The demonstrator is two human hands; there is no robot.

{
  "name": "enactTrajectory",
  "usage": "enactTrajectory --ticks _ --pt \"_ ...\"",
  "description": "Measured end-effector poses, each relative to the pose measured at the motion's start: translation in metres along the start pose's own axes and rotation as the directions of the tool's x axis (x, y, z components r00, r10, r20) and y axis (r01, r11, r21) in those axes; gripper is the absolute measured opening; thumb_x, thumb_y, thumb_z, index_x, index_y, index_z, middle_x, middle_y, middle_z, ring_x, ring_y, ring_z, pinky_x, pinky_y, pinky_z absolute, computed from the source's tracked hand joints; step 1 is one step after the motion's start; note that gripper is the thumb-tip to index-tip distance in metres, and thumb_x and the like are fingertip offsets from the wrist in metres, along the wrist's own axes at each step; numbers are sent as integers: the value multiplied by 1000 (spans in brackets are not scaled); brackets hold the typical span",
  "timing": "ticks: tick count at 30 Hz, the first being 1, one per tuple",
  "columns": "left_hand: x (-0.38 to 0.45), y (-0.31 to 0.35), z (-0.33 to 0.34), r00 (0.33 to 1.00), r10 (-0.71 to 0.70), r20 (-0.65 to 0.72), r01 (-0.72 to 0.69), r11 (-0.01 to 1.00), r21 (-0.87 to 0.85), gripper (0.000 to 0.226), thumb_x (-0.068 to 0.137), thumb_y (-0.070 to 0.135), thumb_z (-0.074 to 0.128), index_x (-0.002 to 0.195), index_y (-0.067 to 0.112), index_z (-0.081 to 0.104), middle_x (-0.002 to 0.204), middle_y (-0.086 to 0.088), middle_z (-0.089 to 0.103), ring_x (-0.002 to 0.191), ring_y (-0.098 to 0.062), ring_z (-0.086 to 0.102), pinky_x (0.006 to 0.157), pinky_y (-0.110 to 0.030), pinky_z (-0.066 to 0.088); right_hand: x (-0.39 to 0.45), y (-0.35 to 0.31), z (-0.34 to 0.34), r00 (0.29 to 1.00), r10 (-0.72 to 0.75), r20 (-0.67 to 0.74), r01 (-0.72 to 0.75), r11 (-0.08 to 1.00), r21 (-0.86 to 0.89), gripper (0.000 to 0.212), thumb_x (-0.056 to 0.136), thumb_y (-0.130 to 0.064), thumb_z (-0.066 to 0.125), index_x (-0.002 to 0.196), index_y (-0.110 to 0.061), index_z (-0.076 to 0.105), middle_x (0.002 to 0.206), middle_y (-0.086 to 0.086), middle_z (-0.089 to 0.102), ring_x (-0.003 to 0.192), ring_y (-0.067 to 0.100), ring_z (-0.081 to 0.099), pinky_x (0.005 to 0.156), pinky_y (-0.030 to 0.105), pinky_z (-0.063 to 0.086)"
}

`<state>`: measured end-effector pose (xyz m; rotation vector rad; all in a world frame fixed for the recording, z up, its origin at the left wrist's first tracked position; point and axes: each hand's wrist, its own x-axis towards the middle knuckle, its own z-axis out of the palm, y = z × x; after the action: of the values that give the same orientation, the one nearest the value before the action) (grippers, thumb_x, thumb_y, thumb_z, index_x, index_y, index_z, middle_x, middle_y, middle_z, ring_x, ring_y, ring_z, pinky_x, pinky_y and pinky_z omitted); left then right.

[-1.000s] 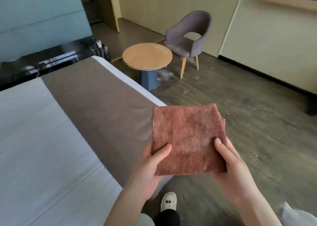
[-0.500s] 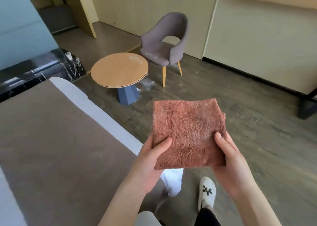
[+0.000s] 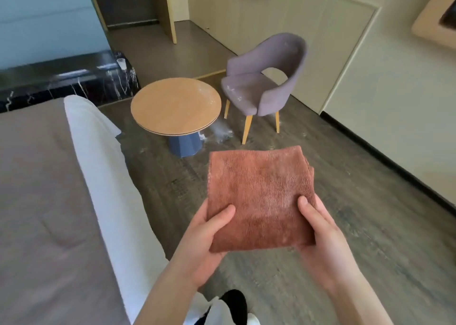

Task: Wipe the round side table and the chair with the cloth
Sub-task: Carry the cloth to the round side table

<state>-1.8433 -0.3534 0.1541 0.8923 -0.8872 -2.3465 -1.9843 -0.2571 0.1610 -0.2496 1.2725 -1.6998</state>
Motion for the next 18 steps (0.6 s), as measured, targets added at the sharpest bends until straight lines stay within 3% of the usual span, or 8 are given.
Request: enactTrajectory --ticks 3,9,18 --pt "44 11 11 999 19 -35 -19 1000 -3 32 68 14 58 96 27 62 82 7 78 77 -12 74 66 -31 58 48 -18 -6 999 34 32 -33 999 -23 35 75 -28 54 108 -28 66 107 -5 73 99 8 67 68 22 57" --pt "152 48 14 983 83 -161 -89 996 -28 24 84 7 53 95 26 62 78 8 77 74 -10 73 71 -35 53 171 -47 10 992 89 88 -83 994 -73 42 75 -29 54 116 -27 62 113 -5 71 106 11 65 81 34 50" --pt "331 183 -17 966 145 -215 -145 989 20 26 79 13 59 99 29 60 82 11 77 82 -12 72 71 -34 55 387 -96 98 977 131 169 -124 991 -53 39 73 -27 54 112 -25 63 106 -5 74 96 10 69 69 26 55"
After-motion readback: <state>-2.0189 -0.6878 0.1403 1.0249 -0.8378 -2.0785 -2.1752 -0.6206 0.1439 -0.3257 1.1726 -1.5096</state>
